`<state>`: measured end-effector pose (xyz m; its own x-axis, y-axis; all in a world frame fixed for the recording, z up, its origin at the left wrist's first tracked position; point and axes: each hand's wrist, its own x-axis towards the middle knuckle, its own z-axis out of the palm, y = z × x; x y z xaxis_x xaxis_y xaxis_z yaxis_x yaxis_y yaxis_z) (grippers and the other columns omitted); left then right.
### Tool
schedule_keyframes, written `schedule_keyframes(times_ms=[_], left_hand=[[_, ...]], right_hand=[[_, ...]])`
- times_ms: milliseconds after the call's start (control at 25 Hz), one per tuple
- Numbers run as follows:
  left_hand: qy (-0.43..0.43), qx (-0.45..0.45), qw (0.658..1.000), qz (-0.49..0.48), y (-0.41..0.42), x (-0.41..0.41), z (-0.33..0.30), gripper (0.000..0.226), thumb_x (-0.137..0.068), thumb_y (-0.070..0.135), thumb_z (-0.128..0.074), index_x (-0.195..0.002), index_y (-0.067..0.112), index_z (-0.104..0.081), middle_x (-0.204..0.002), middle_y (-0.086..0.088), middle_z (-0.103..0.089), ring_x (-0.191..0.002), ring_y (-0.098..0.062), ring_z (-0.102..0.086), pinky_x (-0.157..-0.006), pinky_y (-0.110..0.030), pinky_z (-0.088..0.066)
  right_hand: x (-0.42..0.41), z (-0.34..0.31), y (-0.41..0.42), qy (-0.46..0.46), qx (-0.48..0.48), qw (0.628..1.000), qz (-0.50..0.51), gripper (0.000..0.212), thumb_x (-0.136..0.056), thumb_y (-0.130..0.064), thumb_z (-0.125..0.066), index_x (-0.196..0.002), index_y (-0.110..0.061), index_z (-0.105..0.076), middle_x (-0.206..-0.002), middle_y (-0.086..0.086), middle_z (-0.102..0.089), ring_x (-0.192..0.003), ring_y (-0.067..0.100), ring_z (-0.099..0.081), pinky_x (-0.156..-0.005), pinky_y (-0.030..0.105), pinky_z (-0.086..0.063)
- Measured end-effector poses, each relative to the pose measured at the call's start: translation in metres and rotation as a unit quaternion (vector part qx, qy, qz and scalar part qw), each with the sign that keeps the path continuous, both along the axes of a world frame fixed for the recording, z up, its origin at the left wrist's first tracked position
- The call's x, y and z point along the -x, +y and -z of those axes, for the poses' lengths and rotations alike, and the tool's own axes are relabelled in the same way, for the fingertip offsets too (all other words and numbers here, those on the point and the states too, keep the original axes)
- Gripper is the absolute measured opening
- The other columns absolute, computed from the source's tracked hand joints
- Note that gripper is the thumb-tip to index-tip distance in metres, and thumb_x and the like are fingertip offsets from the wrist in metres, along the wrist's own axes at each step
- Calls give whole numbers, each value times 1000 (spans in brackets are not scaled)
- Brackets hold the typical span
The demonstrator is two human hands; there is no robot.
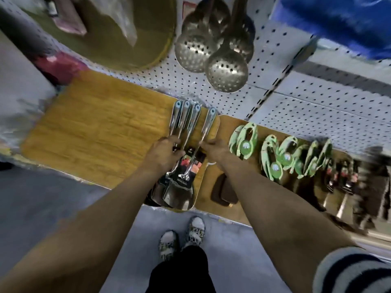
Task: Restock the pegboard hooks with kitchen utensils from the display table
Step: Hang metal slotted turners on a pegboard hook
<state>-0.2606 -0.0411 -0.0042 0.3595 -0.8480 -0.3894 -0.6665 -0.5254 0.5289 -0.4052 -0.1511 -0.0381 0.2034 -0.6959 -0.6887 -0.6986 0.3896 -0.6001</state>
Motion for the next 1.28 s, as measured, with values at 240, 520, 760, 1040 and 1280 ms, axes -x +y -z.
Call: schedule_keyframes(times_ms=[240,520,760,1040,1280], left_hand=[[33,-3,998,-51,-6,3,30,31,-86,34,-69,-115,24,-63,-114,-3,-68,-105,-24,-61,-92,-39,-51],[40,-13,995,-93,-33,10,40,33,-86,42,-68,-115,30,-60,-108,4,-67,-104,-18,-60,-87,-37,-53],[-34,-72,989,-125,-51,31,44,44,-89,40,-63,-127,20,-54,-88,0,-63,-81,-14,-53,-75,-29,-40],[26,-48,992,-114,-41,43,33,33,-81,51,-67,-111,35,-67,-126,1,-62,-112,-23,-57,-97,-44,-47],[115,-22,992,-39,-12,73,-9,22,-86,42,-67,-99,25,-72,-109,-2,-71,-98,-25,-65,-93,-40,-51]], right_hand=[[-24,38,-10,-17,-45,985,164,40,-91,-40,-67,-122,-14,-69,-104,4,-73,-88,22,-67,-87,33,-55],[19,12,-8,-93,-7,970,225,12,-88,-30,-74,-80,-21,-71,-85,1,-70,-87,23,-66,-98,44,-53],[55,3,4,-119,-37,954,273,19,-84,-26,-78,-96,-13,-70,-86,2,-70,-86,25,-67,-96,52,-54],[81,-21,17,-153,-43,939,306,11,-88,-20,-74,-94,-11,-70,-77,7,-69,-72,25,-64,-84,46,-57],[126,-65,49,-168,16,922,348,13,-91,-19,-70,-80,-14,-67,-75,8,-68,-72,25,-63,-82,44,-57]])
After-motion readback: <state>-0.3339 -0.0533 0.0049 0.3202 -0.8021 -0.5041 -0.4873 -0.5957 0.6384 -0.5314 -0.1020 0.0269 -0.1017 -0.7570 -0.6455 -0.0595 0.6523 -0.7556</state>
